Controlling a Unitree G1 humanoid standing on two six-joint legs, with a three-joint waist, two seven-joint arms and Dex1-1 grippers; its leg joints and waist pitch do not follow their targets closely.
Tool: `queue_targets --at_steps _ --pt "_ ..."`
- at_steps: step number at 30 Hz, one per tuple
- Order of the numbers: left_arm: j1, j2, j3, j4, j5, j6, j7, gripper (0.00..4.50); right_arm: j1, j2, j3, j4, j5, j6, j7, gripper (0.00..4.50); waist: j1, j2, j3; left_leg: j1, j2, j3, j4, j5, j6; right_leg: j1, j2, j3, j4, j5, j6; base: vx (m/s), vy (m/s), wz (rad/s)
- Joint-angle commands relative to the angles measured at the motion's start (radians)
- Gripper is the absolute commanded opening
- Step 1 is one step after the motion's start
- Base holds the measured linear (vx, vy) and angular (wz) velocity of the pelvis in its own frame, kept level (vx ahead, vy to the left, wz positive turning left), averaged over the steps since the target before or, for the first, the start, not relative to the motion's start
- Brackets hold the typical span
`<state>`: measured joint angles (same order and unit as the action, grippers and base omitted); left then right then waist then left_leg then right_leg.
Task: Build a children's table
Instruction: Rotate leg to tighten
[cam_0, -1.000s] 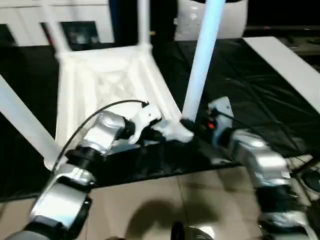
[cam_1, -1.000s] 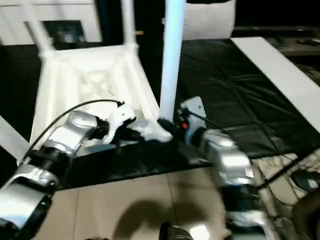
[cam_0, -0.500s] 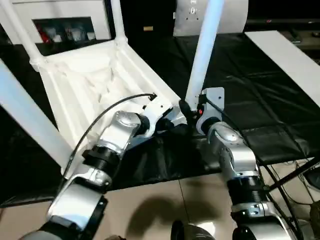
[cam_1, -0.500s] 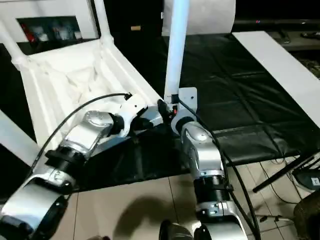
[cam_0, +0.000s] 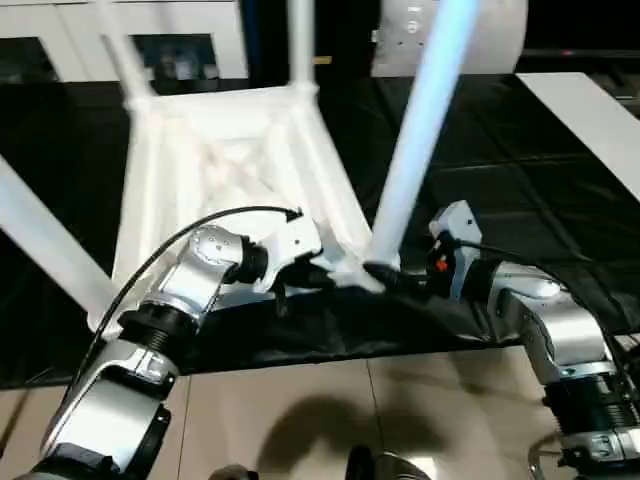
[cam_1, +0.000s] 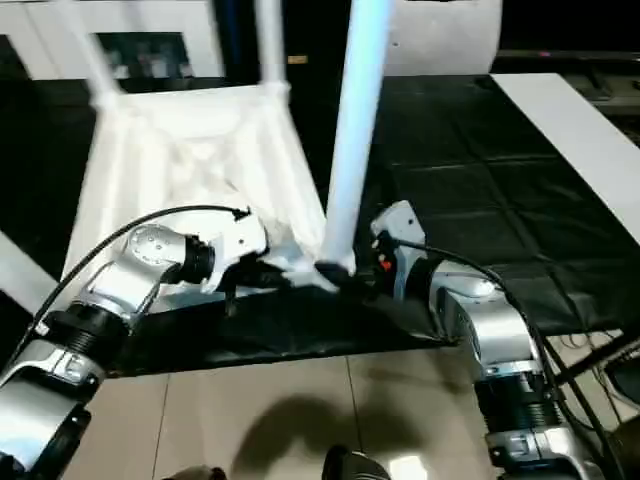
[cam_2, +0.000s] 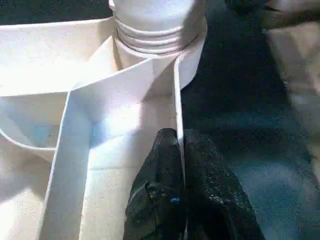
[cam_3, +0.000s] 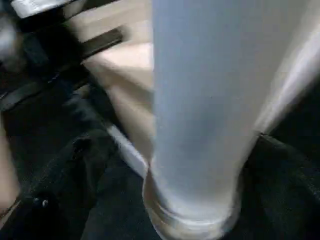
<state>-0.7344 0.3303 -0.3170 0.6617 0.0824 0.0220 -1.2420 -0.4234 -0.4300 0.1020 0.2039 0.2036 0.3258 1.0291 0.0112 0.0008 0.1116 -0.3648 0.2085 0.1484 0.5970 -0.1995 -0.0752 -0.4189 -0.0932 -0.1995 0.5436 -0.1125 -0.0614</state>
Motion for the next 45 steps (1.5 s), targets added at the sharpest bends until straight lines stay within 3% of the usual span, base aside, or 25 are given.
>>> queue_targets --at_steps 1,4,6,10,20,31,36,38,39,41,45 --pt "-0.019 0.011 -0.033 -0.004 -0.019 -0.075 -0.103 0.00 -0.018 -0.053 0.024 0.008 0.019 -0.033 0.119 4.49 0.000 -0.007 -0.082 0.005 0.026 0.002 -0.060 -0.121 0.137 0.078 -0.063 0.076 -0.064 -0.370 -0.073 0.000 0.000 0.00" --pt "-0.021 0.028 -0.048 0.000 -0.022 -0.105 -0.158 0.00 -0.033 -0.072 0.035 0.022 0.044 -0.030 0.190 4.49 0.010 -0.007 -0.085 0.002 0.032 0.001 -0.060 -0.098 0.153 0.080 -0.066 0.078 -0.053 -0.321 -0.101 0.000 0.000 0.00" --pt "-0.018 0.051 -0.071 -0.012 -0.024 -0.129 -0.227 0.00 -0.059 -0.078 0.047 0.050 0.062 -0.025 0.260 4.32 0.016 -0.013 -0.088 0.002 0.032 0.003 -0.060 -0.085 0.157 0.080 -0.066 0.080 -0.049 -0.306 -0.111 0.000 0.000 0.00" --pt "-0.021 0.066 -0.085 -0.009 -0.016 -0.160 -0.265 0.00 -0.080 -0.078 0.064 0.079 0.063 -0.030 0.314 3.93 0.025 -0.011 -0.087 0.003 0.036 0.005 -0.060 -0.064 0.154 0.078 -0.067 0.083 -0.043 -0.286 -0.129 0.000 0.000 0.00" --pt "-0.052 0.074 -0.086 0.038 -0.009 -0.213 -0.300 0.00 -0.114 -0.080 0.106 0.112 0.095 0.000 0.440 3.06 0.035 -0.019 -0.087 0.001 0.032 0.008 -0.060 -0.072 0.133 0.080 -0.068 0.081 -0.049 -0.340 -0.102 0.000 0.000 0.00" --pt "-0.056 0.069 -0.080 0.061 -0.010 -0.228 -0.286 0.00 -0.102 -0.083 0.124 0.110 0.094 0.000 0.467 2.16 0.041 -0.015 -0.087 0.003 0.033 0.008 -0.061 -0.066 0.125 0.078 -0.067 0.081 -0.050 -0.340 -0.098 0.000 0.000 0.00" --pt "-0.043 0.050 -0.054 0.040 -0.033 -0.159 -0.249 0.00 -0.084 -0.040 0.091 0.073 0.141 0.061 0.420 2.09 0.043 -0.012 -0.087 0.002 0.034 0.007 -0.061 -0.065 0.126 0.079 -0.068 0.081 -0.048 -0.333 -0.104 0.000 0.000 0.00" --pt "-0.040 0.045 -0.047 0.029 -0.038 -0.131 -0.236 0.00 -0.077 -0.030 0.086 0.056 0.149 0.084 0.399 2.08 0.042 -0.016 -0.084 0.002 0.030 0.009 -0.062 -0.085 0.110 0.081 -0.067 0.079 -0.057 -0.381 -0.086 0.000 0.000 0.00" --pt "-0.039 0.035 -0.035 0.010 -0.044 -0.069 -0.205 0.00 -0.065 -0.006 0.076 0.035 0.148 0.103 0.342 2.08 0.041 -0.018 -0.084 0.003 0.030 0.010 -0.062 -0.089 0.105 0.080 -0.068 0.079 -0.058 -0.393 -0.083 0.000 0.000 0.00" --pt "-0.035 0.017 -0.018 -0.018 -0.050 0.006 -0.159 0.00 -0.051 0.036 0.061 0.010 0.134 0.112 0.239 2.08 0.039 -0.015 -0.079 0.006 0.027 0.009 -0.064 -0.112 0.084 0.077 -0.069 0.076 -0.069 -0.451 -0.062 0.000 0.000 0.00" --pt "-0.027 -0.006 -0.008 -0.059 -0.051 0.091 -0.110 0.00 -0.054 0.115 0.032 0.013 0.090 0.126 0.055 2.07 0.009 -0.018 -0.074 0.000 0.015 0.003 -0.064 -0.155 0.044 0.082 -0.065 0.063 -0.087 -0.556 0.000 0.000 0.000 0.00"
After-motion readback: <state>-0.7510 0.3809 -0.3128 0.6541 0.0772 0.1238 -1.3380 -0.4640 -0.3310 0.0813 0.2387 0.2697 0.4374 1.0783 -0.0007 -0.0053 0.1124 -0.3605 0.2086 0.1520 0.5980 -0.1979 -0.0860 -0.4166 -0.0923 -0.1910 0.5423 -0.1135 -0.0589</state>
